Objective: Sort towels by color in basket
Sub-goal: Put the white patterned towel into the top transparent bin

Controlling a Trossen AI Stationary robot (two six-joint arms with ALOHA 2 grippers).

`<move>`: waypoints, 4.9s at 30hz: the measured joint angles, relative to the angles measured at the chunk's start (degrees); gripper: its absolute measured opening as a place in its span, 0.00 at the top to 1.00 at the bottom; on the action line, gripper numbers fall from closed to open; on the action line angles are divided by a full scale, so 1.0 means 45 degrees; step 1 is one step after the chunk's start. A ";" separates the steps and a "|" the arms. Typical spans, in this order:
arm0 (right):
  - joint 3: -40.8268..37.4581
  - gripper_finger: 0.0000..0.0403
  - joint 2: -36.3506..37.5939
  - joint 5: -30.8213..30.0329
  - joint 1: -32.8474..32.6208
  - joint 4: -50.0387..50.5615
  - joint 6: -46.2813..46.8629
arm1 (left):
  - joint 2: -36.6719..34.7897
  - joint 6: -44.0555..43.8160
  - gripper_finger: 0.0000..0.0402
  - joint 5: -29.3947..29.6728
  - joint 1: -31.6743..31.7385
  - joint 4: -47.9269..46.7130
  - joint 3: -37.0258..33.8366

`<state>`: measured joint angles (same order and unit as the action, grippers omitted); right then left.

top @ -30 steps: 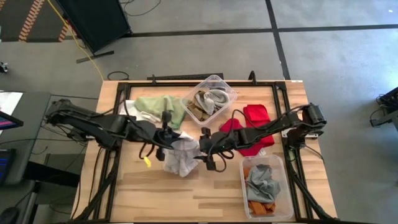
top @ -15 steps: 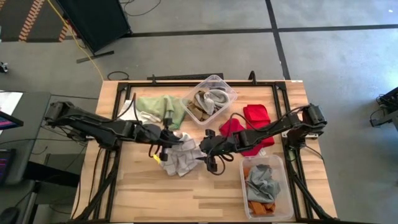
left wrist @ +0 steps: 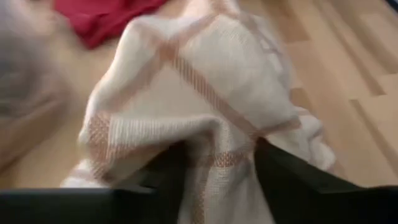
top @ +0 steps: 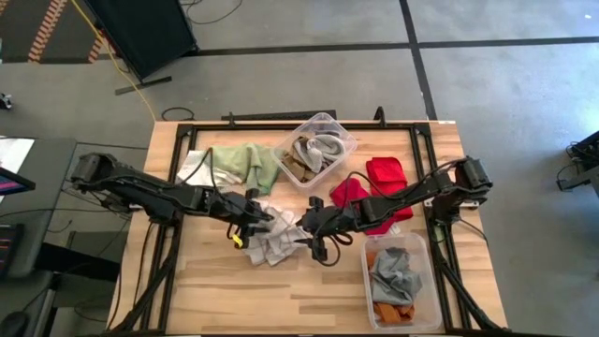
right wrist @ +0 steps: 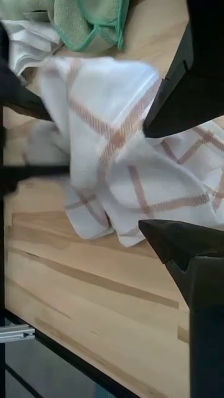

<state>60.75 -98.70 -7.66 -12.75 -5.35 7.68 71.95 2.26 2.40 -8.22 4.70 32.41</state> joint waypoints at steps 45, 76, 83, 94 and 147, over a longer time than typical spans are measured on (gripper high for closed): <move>0.0005 0.37 0.0000 -0.0005 -0.0114 0.0145 -0.0039 | 0.4756 0.0612 0.86 -0.0248 -0.0192 0.1252 0.0590; 0.0005 0.37 0.0000 -0.2726 -0.2146 0.2907 0.3220 | -0.0142 0.6888 0.86 0.4155 0.2266 -0.3593 0.7887; 0.0005 0.37 0.0000 -0.3380 -0.2361 0.2848 0.3618 | 0.0490 0.7512 0.86 0.2187 0.4323 -0.2560 0.9155; 0.0005 0.37 0.0005 -0.3759 -0.2341 0.2741 0.3891 | 0.3447 0.7145 0.86 -0.0668 0.5774 -0.2207 1.2286; 0.0413 0.37 0.2775 -1.2053 -0.1281 0.4763 0.2498 | 0.6322 0.3438 0.72 -0.1603 0.7751 -0.2513 0.8794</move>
<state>62.61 -86.21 -61.90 -18.52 16.08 18.92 100.40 17.73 -4.81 26.66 -6.61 71.99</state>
